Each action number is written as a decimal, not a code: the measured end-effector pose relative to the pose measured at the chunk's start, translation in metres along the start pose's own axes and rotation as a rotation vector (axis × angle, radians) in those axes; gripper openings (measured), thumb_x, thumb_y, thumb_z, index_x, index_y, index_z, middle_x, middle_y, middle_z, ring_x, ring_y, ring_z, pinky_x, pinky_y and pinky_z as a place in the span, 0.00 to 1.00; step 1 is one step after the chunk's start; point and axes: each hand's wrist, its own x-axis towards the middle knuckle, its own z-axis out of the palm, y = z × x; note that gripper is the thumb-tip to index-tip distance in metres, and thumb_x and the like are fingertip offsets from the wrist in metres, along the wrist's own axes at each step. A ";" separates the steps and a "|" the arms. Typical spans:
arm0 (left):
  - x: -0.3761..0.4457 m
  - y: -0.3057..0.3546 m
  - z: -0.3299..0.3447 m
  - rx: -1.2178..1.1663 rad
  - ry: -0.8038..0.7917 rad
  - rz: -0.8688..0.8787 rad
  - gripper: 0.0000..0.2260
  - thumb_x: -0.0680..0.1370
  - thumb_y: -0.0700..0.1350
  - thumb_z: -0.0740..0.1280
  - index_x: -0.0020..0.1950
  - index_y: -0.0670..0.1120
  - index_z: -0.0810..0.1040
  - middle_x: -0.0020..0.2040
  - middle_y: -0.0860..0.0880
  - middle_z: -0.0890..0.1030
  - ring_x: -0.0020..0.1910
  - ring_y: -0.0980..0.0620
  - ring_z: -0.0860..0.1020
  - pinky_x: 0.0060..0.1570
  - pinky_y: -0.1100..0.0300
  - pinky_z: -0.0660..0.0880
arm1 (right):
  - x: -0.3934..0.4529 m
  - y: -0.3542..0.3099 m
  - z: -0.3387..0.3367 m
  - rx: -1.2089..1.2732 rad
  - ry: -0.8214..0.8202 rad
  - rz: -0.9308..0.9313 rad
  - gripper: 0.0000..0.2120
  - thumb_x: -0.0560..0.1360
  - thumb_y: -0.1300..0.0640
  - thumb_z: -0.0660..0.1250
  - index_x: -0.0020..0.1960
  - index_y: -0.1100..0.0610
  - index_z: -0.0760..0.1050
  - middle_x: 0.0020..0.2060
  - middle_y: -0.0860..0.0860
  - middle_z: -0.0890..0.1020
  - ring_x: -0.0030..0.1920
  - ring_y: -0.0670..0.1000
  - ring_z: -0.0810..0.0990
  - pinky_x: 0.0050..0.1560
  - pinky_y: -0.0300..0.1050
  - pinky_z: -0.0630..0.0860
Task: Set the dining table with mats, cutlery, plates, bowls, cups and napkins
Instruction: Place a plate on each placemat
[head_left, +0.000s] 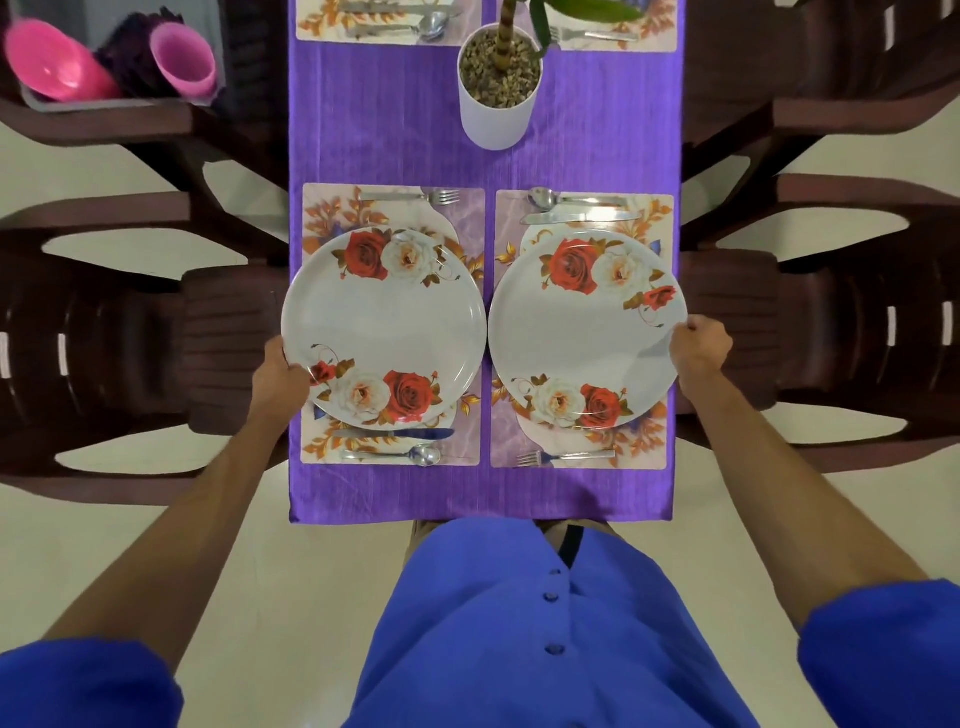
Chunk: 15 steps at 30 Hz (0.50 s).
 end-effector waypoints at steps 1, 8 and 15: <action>0.004 0.000 -0.001 0.015 -0.007 -0.012 0.19 0.84 0.49 0.66 0.73 0.48 0.68 0.61 0.47 0.81 0.57 0.43 0.82 0.48 0.51 0.80 | -0.001 -0.001 -0.001 -0.009 -0.002 -0.002 0.16 0.82 0.64 0.58 0.64 0.65 0.81 0.58 0.62 0.83 0.58 0.61 0.82 0.54 0.48 0.78; -0.014 0.007 -0.002 0.108 -0.023 0.015 0.20 0.85 0.50 0.63 0.75 0.45 0.66 0.62 0.45 0.80 0.59 0.41 0.81 0.54 0.45 0.80 | 0.004 -0.001 -0.003 -0.064 -0.045 0.005 0.14 0.82 0.63 0.61 0.64 0.66 0.79 0.60 0.62 0.82 0.58 0.59 0.83 0.50 0.46 0.78; -0.066 -0.007 0.019 0.062 0.198 0.248 0.25 0.81 0.41 0.68 0.77 0.40 0.66 0.73 0.36 0.71 0.74 0.36 0.68 0.71 0.40 0.68 | -0.038 -0.030 -0.015 -0.248 0.113 -0.393 0.30 0.79 0.59 0.63 0.79 0.64 0.59 0.78 0.62 0.64 0.78 0.63 0.63 0.71 0.64 0.66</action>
